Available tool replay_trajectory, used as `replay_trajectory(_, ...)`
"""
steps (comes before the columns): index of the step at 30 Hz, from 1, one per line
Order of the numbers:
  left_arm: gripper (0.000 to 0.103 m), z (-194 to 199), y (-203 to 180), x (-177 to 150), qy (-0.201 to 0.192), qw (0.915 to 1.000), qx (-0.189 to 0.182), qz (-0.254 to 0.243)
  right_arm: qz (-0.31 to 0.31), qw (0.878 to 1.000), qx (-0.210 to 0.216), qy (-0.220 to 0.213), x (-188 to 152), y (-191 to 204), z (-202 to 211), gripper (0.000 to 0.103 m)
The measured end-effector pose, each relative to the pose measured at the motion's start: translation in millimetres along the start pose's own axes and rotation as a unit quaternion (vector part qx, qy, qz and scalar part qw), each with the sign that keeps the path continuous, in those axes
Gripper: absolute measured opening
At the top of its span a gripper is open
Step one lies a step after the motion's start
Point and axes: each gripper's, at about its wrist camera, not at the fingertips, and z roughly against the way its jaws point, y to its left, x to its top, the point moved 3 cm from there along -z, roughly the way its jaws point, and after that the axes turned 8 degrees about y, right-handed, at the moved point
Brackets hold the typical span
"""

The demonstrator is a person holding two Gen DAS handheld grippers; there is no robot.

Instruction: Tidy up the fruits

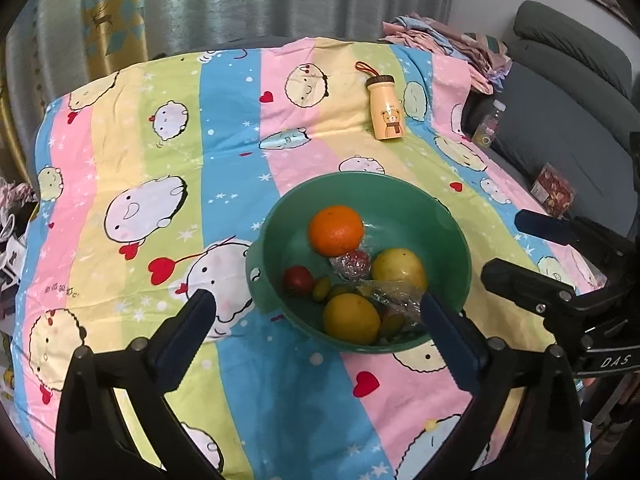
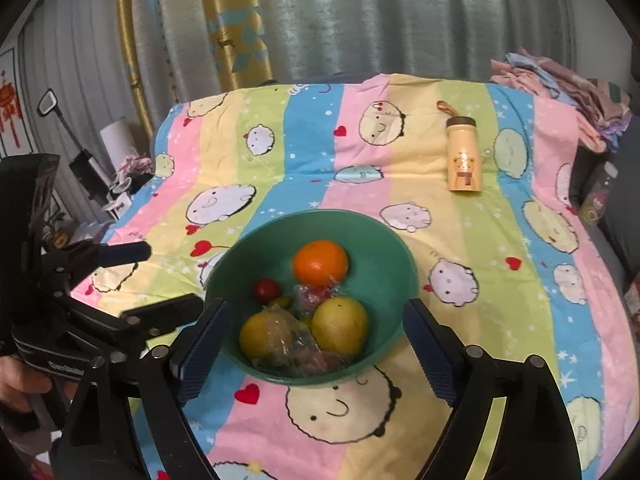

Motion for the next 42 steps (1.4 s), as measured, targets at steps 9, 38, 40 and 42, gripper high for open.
replay_trajectory(9,0.103,28.5,-6.5,1.7,-0.024,0.9995,-0.015,0.016,0.011,1.000,-0.005,0.005,-0.4,2.7,22.1,0.091)
replay_trajectory(38,0.103,49.0,-1.1,8.6,0.018,0.9959,0.034,0.082,0.039,0.999,0.024,0.016,5.7,14.4,48.6,0.091)
replay_trajectory(40,0.103,49.3,0.3,10.9,0.018,0.9958,0.038,0.081,0.040,0.999,0.024,0.014,8.4,14.6,46.9,0.091)
replay_trajectory(42,0.103,47.9,0.2,14.1,0.020,0.9959,0.042,0.078,0.040,0.999,0.025,0.015,10.7,13.7,44.9,0.091)
